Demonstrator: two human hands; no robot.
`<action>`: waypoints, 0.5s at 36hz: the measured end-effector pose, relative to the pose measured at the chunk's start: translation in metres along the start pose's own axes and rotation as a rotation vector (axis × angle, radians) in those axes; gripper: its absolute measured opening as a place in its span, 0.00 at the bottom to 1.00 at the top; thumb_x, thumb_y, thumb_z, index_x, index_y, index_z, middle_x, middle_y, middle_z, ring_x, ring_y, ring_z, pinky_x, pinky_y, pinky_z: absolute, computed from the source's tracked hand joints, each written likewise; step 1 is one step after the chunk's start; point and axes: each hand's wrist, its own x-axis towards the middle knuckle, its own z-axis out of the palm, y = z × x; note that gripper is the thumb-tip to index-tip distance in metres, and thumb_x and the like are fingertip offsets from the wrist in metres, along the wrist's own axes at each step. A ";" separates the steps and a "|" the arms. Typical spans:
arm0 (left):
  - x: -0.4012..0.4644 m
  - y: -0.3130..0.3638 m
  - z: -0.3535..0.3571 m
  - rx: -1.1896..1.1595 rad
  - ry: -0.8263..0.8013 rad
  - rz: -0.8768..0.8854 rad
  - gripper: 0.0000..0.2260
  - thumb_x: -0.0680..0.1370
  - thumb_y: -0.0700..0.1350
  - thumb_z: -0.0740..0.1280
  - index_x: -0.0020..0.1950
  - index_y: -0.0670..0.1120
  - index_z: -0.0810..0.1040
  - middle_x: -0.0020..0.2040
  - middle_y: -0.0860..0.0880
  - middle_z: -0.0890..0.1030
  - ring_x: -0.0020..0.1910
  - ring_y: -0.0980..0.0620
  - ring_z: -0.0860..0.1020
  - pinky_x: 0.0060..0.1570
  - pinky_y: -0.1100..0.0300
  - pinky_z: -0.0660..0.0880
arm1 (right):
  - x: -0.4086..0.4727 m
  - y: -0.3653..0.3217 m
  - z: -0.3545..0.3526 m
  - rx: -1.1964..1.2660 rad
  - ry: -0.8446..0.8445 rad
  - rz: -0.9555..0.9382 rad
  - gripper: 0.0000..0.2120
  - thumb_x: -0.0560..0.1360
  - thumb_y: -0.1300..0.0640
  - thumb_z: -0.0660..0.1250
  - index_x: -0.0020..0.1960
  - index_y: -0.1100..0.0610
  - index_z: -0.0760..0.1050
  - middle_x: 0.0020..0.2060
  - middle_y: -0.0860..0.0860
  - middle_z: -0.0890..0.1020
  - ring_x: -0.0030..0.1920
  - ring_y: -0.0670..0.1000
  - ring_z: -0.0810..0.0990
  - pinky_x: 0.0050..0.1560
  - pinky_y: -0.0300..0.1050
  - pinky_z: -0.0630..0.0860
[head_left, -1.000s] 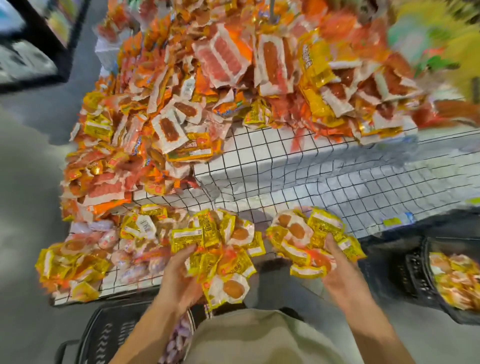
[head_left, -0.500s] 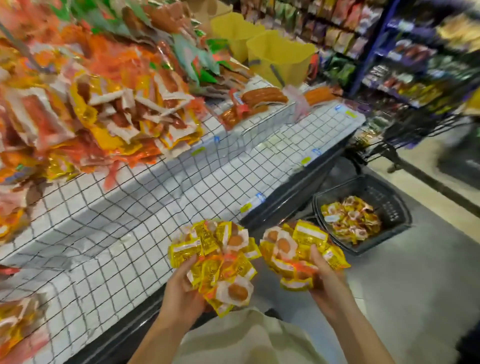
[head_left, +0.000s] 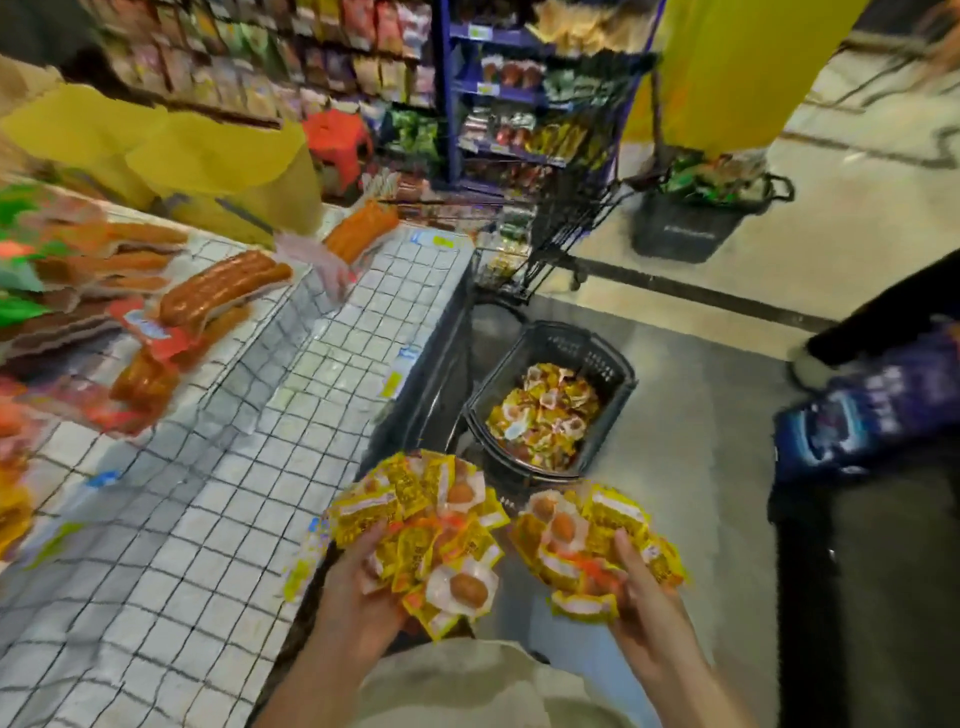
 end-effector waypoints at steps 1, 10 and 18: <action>0.012 0.003 0.009 0.015 -0.011 -0.022 0.15 0.76 0.49 0.69 0.58 0.41 0.84 0.62 0.35 0.81 0.59 0.33 0.81 0.60 0.34 0.75 | 0.005 -0.006 -0.001 -0.001 0.027 -0.010 0.23 0.79 0.50 0.67 0.70 0.59 0.75 0.63 0.62 0.82 0.63 0.63 0.81 0.69 0.68 0.71; 0.121 0.034 0.082 0.166 -0.093 -0.213 0.25 0.68 0.47 0.76 0.64 0.43 0.81 0.64 0.36 0.80 0.61 0.34 0.80 0.57 0.37 0.77 | 0.064 -0.046 0.012 0.097 0.078 -0.094 0.19 0.83 0.53 0.60 0.73 0.55 0.72 0.63 0.64 0.81 0.58 0.68 0.83 0.42 0.55 0.80; 0.243 0.025 0.118 0.217 -0.102 -0.279 0.29 0.66 0.48 0.81 0.65 0.41 0.80 0.66 0.36 0.78 0.65 0.36 0.78 0.65 0.38 0.73 | 0.164 -0.061 0.023 0.087 0.206 -0.004 0.22 0.80 0.51 0.64 0.71 0.57 0.74 0.60 0.63 0.83 0.52 0.63 0.86 0.37 0.50 0.80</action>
